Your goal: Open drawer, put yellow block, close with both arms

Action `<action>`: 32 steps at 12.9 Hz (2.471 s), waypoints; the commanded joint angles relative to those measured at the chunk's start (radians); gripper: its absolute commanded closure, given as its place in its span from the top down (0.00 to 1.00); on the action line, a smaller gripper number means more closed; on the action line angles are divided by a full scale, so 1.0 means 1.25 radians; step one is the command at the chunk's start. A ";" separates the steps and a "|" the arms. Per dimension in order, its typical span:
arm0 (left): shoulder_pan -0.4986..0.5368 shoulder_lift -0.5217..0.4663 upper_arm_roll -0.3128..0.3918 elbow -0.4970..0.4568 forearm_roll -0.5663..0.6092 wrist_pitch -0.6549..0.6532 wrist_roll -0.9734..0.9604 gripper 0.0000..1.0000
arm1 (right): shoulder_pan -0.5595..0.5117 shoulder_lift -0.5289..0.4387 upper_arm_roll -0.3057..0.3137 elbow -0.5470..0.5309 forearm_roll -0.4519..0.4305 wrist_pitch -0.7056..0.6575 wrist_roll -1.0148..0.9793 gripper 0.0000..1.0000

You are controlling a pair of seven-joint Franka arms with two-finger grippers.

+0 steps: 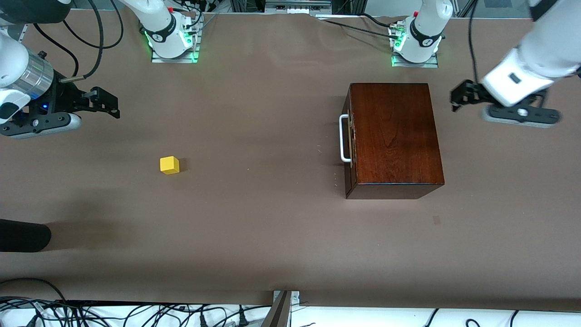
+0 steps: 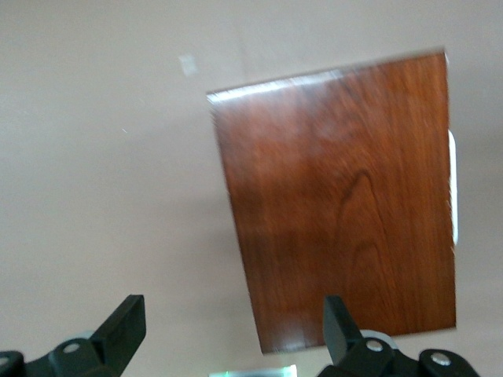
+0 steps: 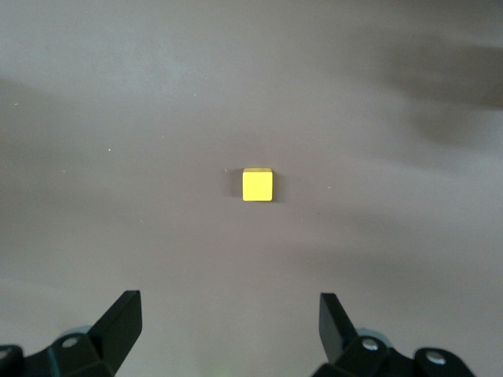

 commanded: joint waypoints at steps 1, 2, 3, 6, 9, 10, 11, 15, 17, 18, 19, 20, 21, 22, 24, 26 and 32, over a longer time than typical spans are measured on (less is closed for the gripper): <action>0.001 0.074 -0.089 0.036 -0.022 -0.018 -0.018 1.00 | -0.003 0.008 0.003 0.021 -0.009 -0.010 -0.004 1.00; -0.001 0.098 -0.119 0.036 -0.029 0.007 -0.079 1.00 | -0.003 0.008 0.003 0.021 -0.009 -0.010 -0.004 1.00; -0.002 0.119 -0.151 0.035 -0.026 0.048 -0.159 1.00 | -0.003 0.008 0.003 0.021 -0.009 -0.010 -0.004 1.00; -0.085 0.212 -0.206 0.034 0.015 0.155 -0.399 1.00 | -0.003 0.008 0.003 0.021 -0.009 -0.009 -0.004 1.00; -0.171 0.299 -0.204 0.030 0.091 0.222 -0.499 1.00 | -0.003 0.008 0.003 0.021 -0.009 -0.009 -0.004 1.00; -0.181 0.323 -0.204 0.030 0.094 0.253 -0.541 1.00 | -0.004 0.008 0.003 0.021 -0.009 -0.009 -0.004 1.00; -0.186 0.349 -0.204 0.028 0.099 0.291 -0.569 1.00 | -0.004 0.008 0.003 0.021 -0.009 -0.007 -0.004 1.00; -0.219 0.410 -0.202 0.019 0.213 0.341 -0.636 1.00 | -0.003 0.009 0.003 0.021 -0.009 -0.007 -0.004 1.00; -0.219 0.421 -0.202 0.011 0.234 0.337 -0.636 1.00 | -0.003 0.009 0.003 0.021 -0.009 -0.007 -0.004 1.00; -0.218 0.422 -0.201 0.003 0.250 0.337 -0.636 1.00 | -0.003 0.009 0.003 0.021 -0.009 -0.007 -0.004 1.00; -0.218 0.426 -0.201 -0.005 0.260 0.337 -0.636 1.00 | -0.003 0.008 0.003 0.021 -0.009 -0.007 -0.004 1.00; -0.219 0.429 -0.201 -0.010 0.271 0.337 -0.637 1.00 | -0.003 0.009 0.003 0.021 -0.009 -0.007 -0.004 1.00; -0.219 0.435 -0.201 -0.016 0.282 0.335 -0.644 1.00 | -0.003 0.009 0.003 0.021 -0.009 -0.007 -0.004 1.00; -0.223 0.438 -0.201 -0.019 0.284 0.335 -0.652 1.00 | -0.003 0.009 0.003 0.021 -0.009 -0.007 -0.004 1.00; -0.241 0.450 -0.198 -0.022 0.284 0.336 -0.658 1.00 | -0.003 0.009 0.003 0.021 -0.009 -0.007 -0.004 1.00; -0.256 0.451 -0.198 -0.021 0.287 0.337 -0.691 1.00 | -0.003 0.009 0.003 0.021 -0.009 -0.007 -0.004 1.00; -0.267 0.467 -0.199 -0.023 0.331 0.334 -0.717 1.00 | -0.004 0.009 0.003 0.021 -0.009 -0.007 -0.004 1.00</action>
